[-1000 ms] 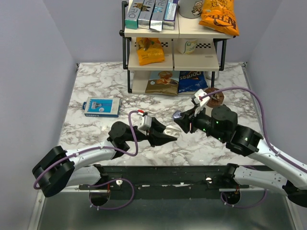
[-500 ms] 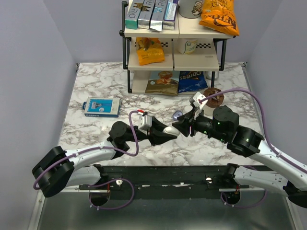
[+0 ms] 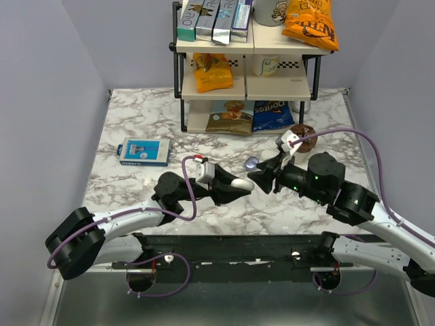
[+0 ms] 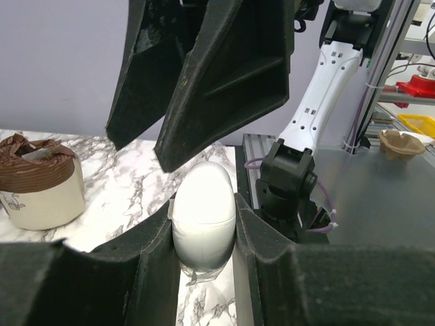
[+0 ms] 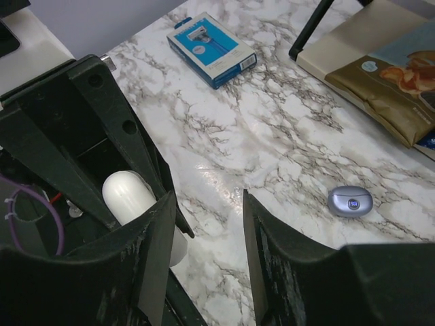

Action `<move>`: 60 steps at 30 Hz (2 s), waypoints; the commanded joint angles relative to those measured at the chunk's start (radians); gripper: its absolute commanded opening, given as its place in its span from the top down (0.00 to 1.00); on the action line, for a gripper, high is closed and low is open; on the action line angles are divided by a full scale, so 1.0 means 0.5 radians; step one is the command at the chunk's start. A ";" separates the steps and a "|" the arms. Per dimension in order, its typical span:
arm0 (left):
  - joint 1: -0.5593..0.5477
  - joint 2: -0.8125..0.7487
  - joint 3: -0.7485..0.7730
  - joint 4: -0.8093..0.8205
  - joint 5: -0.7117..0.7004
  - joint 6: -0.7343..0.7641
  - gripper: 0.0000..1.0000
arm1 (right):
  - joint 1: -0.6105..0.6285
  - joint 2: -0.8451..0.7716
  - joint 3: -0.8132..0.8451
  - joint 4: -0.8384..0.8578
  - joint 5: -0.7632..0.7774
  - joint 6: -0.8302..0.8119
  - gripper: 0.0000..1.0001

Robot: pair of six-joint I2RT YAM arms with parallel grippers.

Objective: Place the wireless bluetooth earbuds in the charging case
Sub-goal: Close the charging case, then place the charging case at the center of the board.

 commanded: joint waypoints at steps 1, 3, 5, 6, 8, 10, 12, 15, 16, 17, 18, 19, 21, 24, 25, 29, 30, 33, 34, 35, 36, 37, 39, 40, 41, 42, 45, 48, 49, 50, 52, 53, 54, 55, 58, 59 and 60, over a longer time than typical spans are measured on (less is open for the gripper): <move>-0.014 -0.043 -0.009 0.027 -0.154 -0.037 1.00 | 0.009 -0.095 -0.044 -0.004 0.338 0.077 0.46; -0.005 -0.065 0.037 -0.221 -0.423 -0.110 1.00 | 0.006 -0.184 -0.093 0.026 0.522 0.166 0.44; 0.034 -0.065 0.135 -0.585 -0.662 -0.172 1.00 | 0.006 -0.221 -0.151 0.033 0.701 0.193 0.44; 0.059 -0.037 0.172 -0.709 -0.709 -0.224 1.00 | 0.006 -0.233 -0.166 0.033 0.738 0.200 0.43; 0.111 0.018 0.303 -1.076 -0.798 -0.279 1.00 | 0.006 -0.252 -0.203 0.029 0.769 0.215 0.43; 0.206 0.153 0.414 -1.335 -0.906 -0.313 1.00 | 0.009 -0.242 -0.222 0.017 0.760 0.236 0.43; 0.292 0.324 0.543 -1.590 -0.937 -0.347 1.00 | 0.006 -0.242 -0.255 0.017 0.741 0.261 0.43; 0.366 0.606 0.678 -1.762 -0.931 -0.457 1.00 | 0.006 -0.239 -0.295 0.017 0.695 0.298 0.42; 0.406 0.683 0.709 -1.778 -0.879 -0.485 1.00 | 0.006 -0.239 -0.301 0.017 0.671 0.310 0.42; 0.421 0.757 0.761 -1.772 -0.836 -0.537 1.00 | 0.006 -0.236 -0.311 0.017 0.661 0.325 0.42; 0.430 0.876 0.780 -1.759 -0.818 -0.564 1.00 | 0.009 -0.236 -0.320 0.017 0.649 0.329 0.42; 0.449 0.923 0.786 -1.738 -0.811 -0.583 1.00 | 0.006 -0.230 -0.323 0.014 0.625 0.335 0.42; 0.464 1.039 0.814 -1.674 -0.802 -0.626 1.00 | 0.006 -0.218 -0.299 -0.025 0.603 0.353 0.43; 0.507 1.162 0.838 -1.566 -0.735 -0.666 1.00 | 0.006 -0.206 -0.289 -0.059 0.548 0.387 0.42; 0.516 1.190 0.841 -1.536 -0.719 -0.672 1.00 | 0.006 -0.212 -0.298 -0.060 0.529 0.393 0.42; 0.550 1.291 0.878 -1.474 -0.692 -0.690 0.98 | 0.006 -0.221 -0.317 -0.066 0.542 0.402 0.42; 0.556 1.319 0.881 -1.465 -0.679 -0.697 0.95 | 0.006 -0.227 -0.317 -0.066 0.542 0.396 0.42; 0.566 1.374 0.903 -1.449 -0.652 -0.703 0.87 | 0.006 -0.215 -0.314 -0.066 0.545 0.387 0.42; 0.569 1.389 0.909 -1.452 -0.643 -0.703 0.80 | 0.009 -0.209 -0.314 -0.066 0.545 0.384 0.42; 0.572 1.402 0.915 -1.462 -0.639 -0.706 0.77 | 0.006 -0.203 -0.314 -0.063 0.545 0.381 0.42; 0.572 1.420 0.924 -1.471 -0.633 -0.709 0.73 | 0.006 -0.193 -0.311 -0.066 0.542 0.381 0.42; 0.575 1.426 0.921 -1.474 -0.624 -0.709 0.65 | 0.009 -0.190 -0.311 -0.066 0.542 0.381 0.42; 0.578 1.426 0.909 -1.483 -0.630 -0.715 0.60 | 0.006 -0.181 -0.308 -0.066 0.542 0.375 0.42; 0.584 1.426 0.900 -1.480 -0.630 -0.721 0.58 | 0.006 -0.178 -0.305 -0.066 0.542 0.372 0.42; 0.596 1.423 0.881 -1.480 -0.627 -0.727 0.58 | 0.009 -0.175 -0.305 -0.069 0.548 0.368 0.42; 0.602 1.420 0.872 -1.474 -0.624 -0.736 0.57 | 0.006 -0.172 -0.302 -0.066 0.551 0.365 0.42; 0.633 1.408 0.844 -1.495 -0.618 -0.734 0.53 | 0.006 -0.172 -0.301 -0.069 0.557 0.362 0.42; 0.651 1.374 0.820 -1.560 -0.630 -0.721 0.49 | 0.006 -0.172 -0.305 -0.072 0.566 0.359 0.42; 0.661 1.359 0.808 -1.569 -0.633 -0.703 0.48 | 0.009 -0.172 -0.305 -0.078 0.572 0.359 0.42; 0.661 1.347 0.798 -1.602 -0.645 -0.700 0.48 | 0.009 -0.175 -0.311 -0.078 0.578 0.359 0.42; 0.691 1.291 0.765 -1.633 -0.664 -0.694 0.47 | 0.006 -0.181 -0.314 -0.078 0.581 0.356 0.42; 0.707 1.267 0.749 -1.664 -0.667 -0.694 0.46 | 0.006 -0.187 -0.320 -0.081 0.588 0.359 0.42; 0.722 1.203 0.716 -1.691 -0.688 -0.687 0.46 | 0.009 -0.190 -0.323 -0.081 0.588 0.359 0.42; 0.768 1.169 0.697 -1.716 -0.688 -0.684 0.46 | 0.009 -0.196 -0.329 -0.078 0.591 0.359 0.42; 0.869 1.006 0.633 -1.854 -0.722 -0.635 0.45 | 0.006 -0.215 -0.338 -0.081 0.597 0.359 0.42; 0.897 0.960 0.627 -1.952 -0.734 -0.608 0.45 | 0.009 -0.215 -0.344 -0.078 0.603 0.359 0.41; 0.921 0.863 0.617 -2.004 -0.756 -0.592 0.45 | 0.009 -0.221 -0.347 -0.078 0.609 0.359 0.41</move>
